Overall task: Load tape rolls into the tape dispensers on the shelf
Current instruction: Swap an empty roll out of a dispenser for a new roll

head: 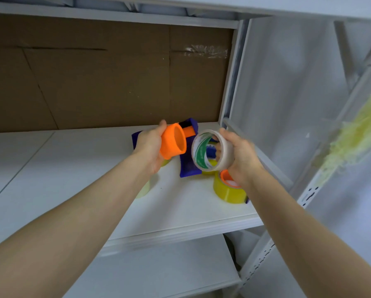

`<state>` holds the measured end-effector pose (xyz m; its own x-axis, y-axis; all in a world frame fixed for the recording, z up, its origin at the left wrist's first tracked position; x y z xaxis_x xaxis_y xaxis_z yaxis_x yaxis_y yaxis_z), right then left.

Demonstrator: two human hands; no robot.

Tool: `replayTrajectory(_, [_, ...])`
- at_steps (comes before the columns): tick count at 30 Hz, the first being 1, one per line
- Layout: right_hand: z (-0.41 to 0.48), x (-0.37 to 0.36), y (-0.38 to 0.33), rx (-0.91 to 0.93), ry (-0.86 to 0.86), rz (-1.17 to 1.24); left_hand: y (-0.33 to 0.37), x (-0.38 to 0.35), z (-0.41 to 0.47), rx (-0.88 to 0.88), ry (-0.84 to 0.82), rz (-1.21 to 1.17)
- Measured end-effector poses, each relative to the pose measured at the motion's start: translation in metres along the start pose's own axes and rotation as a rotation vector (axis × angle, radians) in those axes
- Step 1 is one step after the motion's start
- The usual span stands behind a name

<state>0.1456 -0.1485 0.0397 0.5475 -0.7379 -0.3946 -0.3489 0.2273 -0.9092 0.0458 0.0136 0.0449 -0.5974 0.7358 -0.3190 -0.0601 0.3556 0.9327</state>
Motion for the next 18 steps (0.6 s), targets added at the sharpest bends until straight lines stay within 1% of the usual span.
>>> replayTrajectory(3, [-0.003,0.013,-0.013,0.055,0.144,-0.093,0.008,-0.008,-0.002,-0.11,-0.007,0.135])
replayTrajectory(5, [-0.006,0.019,-0.016,0.043,0.174,-0.107,0.012,-0.017,-0.008,-0.144,-0.065,0.277])
replayTrajectory(7, [-0.006,0.025,-0.016,0.057,0.204,-0.109,0.011,-0.027,-0.014,-0.134,-0.158,0.598])
replayTrajectory(9, [-0.007,0.029,-0.016,0.063,0.228,-0.122,0.0,-0.037,-0.016,-0.121,-0.29,0.95])
replayTrajectory(12, [-0.009,0.028,-0.014,0.077,0.215,-0.108,-0.021,-0.048,-0.022,-0.129,-0.4,1.437])
replayTrajectory(13, [-0.009,0.026,-0.014,0.088,0.2,-0.127,-0.027,-0.051,-0.026,-0.148,-0.423,1.558])
replayTrajectory(15, [-0.009,0.021,-0.012,0.105,0.176,-0.181,-0.037,-0.054,-0.036,-0.165,-0.435,1.724])
replayTrajectory(18, [-0.007,0.011,-0.01,0.139,0.159,-0.306,-0.042,-0.061,-0.055,-0.167,-0.403,1.932])
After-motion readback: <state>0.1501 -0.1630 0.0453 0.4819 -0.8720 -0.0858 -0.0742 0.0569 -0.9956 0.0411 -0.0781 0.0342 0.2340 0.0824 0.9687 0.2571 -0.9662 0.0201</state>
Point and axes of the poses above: each hand's wrist, its own z-axis towards the middle knuckle, its own x-axis out of the back of the hand, y = z × x, the point moved 5 cm from there along z, towards the middle knuckle, and after that the axes turned 11 degrees about -y, right-handed, at the moved point
